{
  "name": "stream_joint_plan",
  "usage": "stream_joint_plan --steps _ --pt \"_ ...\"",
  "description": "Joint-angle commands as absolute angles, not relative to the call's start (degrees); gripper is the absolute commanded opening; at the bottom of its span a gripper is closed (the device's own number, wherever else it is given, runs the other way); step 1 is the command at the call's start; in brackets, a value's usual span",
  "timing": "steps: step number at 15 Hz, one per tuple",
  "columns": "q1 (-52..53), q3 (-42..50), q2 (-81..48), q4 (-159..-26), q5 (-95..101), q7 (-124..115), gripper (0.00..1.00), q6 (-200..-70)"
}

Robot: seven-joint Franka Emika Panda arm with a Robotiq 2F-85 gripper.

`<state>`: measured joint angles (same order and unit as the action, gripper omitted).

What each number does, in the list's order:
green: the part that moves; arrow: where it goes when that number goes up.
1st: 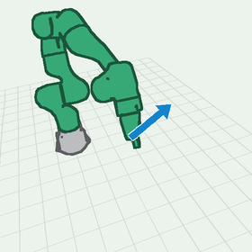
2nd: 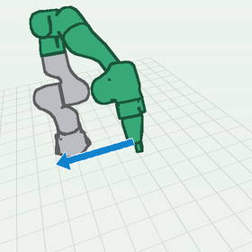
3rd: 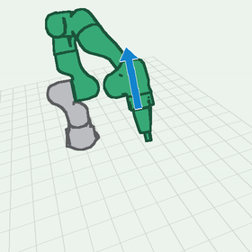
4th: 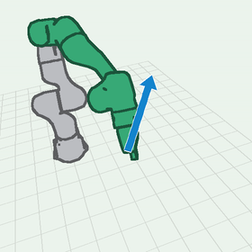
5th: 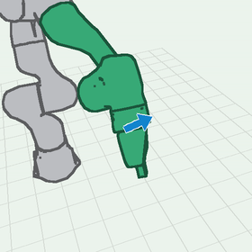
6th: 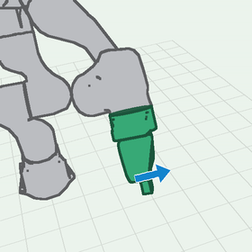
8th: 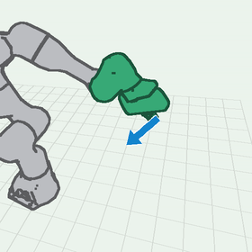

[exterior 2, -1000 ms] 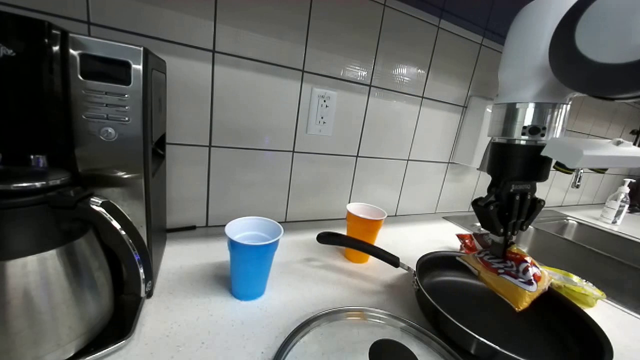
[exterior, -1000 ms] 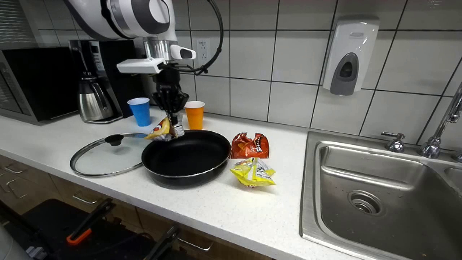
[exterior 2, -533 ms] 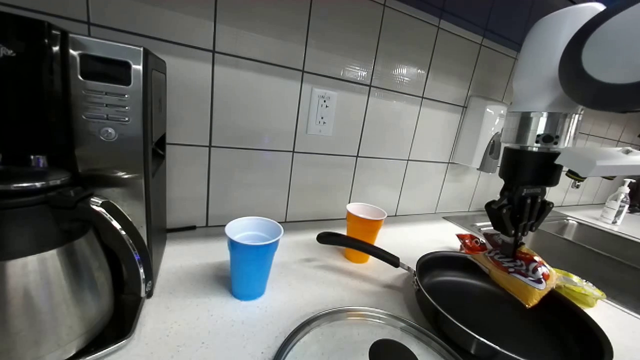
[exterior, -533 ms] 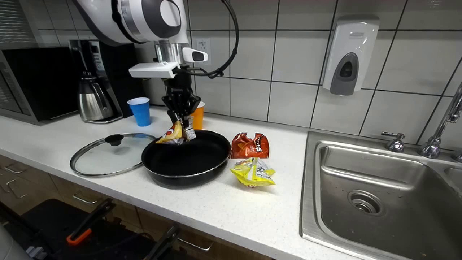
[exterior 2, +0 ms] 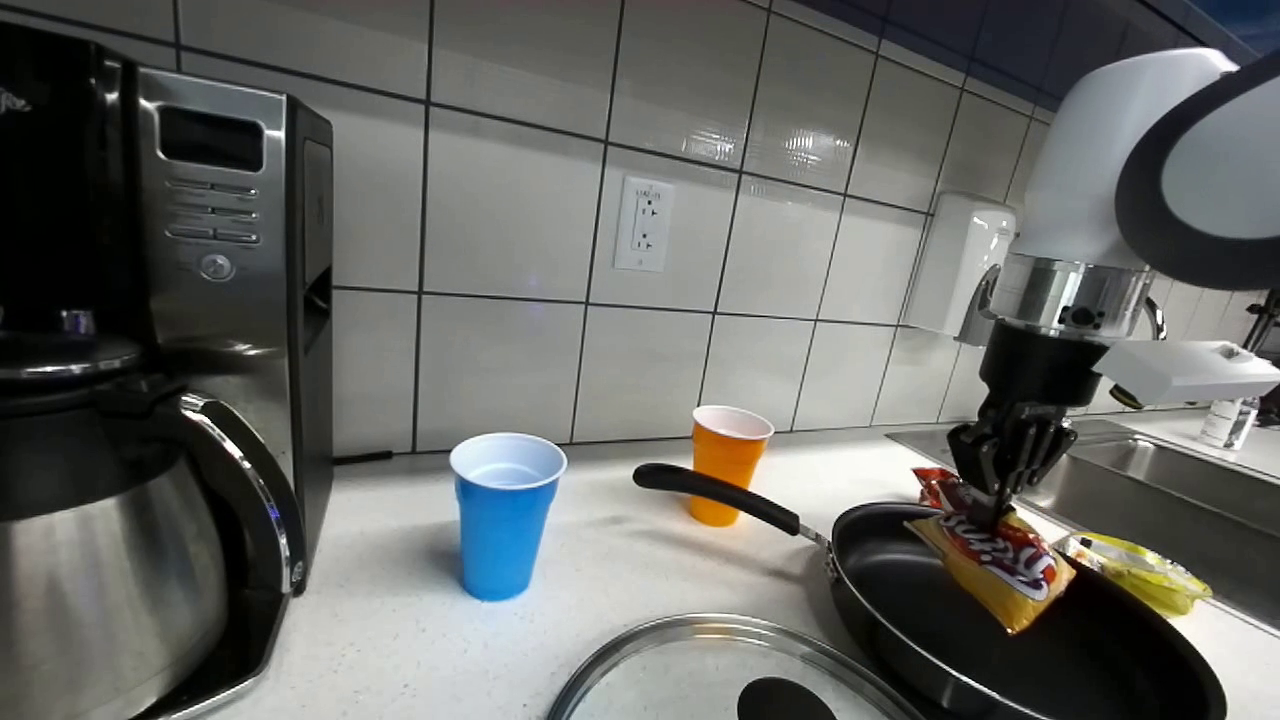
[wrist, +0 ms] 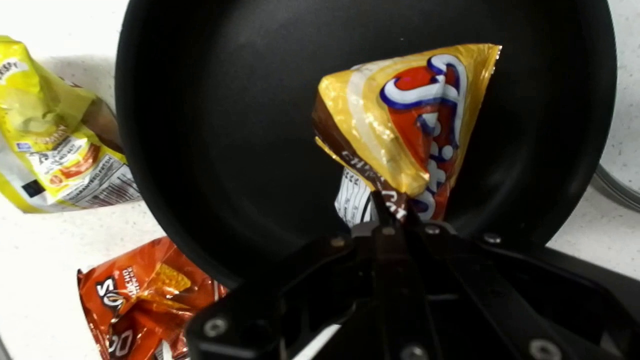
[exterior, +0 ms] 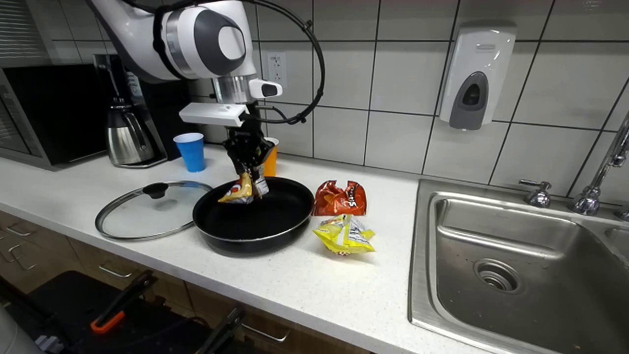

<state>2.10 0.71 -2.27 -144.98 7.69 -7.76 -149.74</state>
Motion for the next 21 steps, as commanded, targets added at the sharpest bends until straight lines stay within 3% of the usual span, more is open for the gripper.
stream_joint_plan --steps 1,6,7,17,21 --pt "2.1 -0.2 -3.7 -145.3 7.5 -5.7 0.01 -153.3" --pt "3.4 -2.0 -5.2 -145.0 5.5 -3.3 0.01 -154.7" --pt "3.4 -2.6 -5.6 -144.8 4.2 -2.3 0.22 -154.7" --pt "2.9 -0.8 -4.0 -144.5 6.1 -4.0 0.95 -153.4" --pt "2.4 1.8 -3.5 -143.1 10.2 -7.4 1.0 -152.6"
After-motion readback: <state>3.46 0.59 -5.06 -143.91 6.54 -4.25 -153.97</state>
